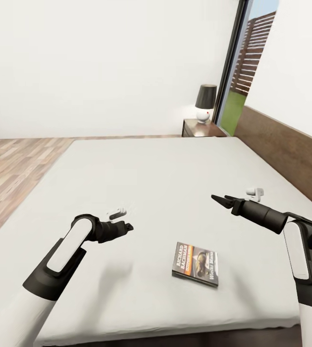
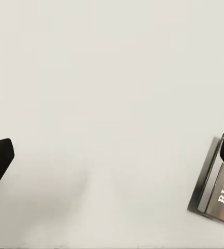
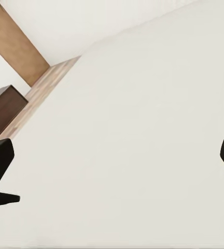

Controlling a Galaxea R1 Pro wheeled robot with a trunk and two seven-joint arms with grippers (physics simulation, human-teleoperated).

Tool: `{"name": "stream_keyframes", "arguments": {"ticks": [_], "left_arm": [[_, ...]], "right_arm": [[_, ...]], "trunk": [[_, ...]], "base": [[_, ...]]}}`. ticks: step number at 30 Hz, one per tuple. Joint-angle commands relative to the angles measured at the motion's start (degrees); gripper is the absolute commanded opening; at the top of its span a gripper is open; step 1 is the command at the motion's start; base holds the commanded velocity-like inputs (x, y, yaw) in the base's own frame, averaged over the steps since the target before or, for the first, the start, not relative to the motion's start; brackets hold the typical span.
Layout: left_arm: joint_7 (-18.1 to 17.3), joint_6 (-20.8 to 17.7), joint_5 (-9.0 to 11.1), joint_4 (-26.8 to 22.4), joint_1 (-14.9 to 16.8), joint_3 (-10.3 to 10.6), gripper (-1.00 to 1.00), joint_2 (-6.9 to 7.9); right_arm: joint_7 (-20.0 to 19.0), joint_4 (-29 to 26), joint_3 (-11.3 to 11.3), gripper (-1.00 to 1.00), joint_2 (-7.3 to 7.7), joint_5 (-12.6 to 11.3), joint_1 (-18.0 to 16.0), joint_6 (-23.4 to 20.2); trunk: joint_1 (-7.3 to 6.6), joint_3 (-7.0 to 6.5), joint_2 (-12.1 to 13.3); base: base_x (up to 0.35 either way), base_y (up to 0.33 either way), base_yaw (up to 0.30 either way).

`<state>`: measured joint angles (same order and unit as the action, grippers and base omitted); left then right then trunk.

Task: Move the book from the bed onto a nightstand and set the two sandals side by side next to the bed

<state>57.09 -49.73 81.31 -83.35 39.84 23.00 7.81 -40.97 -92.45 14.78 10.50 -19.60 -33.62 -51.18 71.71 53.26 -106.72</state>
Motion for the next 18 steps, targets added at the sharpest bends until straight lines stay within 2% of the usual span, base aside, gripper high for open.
{"name": "stream_keyframes", "arguments": {"ticks": [1,10,13,18], "left_arm": [[0.59,-0.01,0.51,-0.06,0.06,0.09,1.0,0.04],[0.57,-0.01,0.51,-0.01,0.06,0.11,1.0,0.02],[0.57,-0.01,0.53,0.0,0.06,0.11,1.0,0.0],[0.57,-0.01,0.63,1.01,0.15,0.07,1.0,-0.02]], "right_arm": [[-0.21,-0.01,0.06,1.0,0.0,0.01,-0.04,-0.29],[-0.28,-0.01,0.22,1.0,-0.04,-0.02,-0.04,-0.24],[-0.47,-0.01,0.38,1.0,-0.01,-0.21,-0.04,-1.19],[-0.42,-0.01,0.42,1.0,-0.03,-0.37,-0.04,-3.81]], "trunk": [[-0.02,0.02,-0.02],[-0.02,-0.08,-0.02],[-0.02,-0.09,-0.02],[-0.02,-0.09,-0.02]], "base": [[-0.166,-0.065,0.0],[-0.218,-0.104,0.0],[-0.063,-0.028,-0.054],[-0.019,-0.008,-0.175]]}}
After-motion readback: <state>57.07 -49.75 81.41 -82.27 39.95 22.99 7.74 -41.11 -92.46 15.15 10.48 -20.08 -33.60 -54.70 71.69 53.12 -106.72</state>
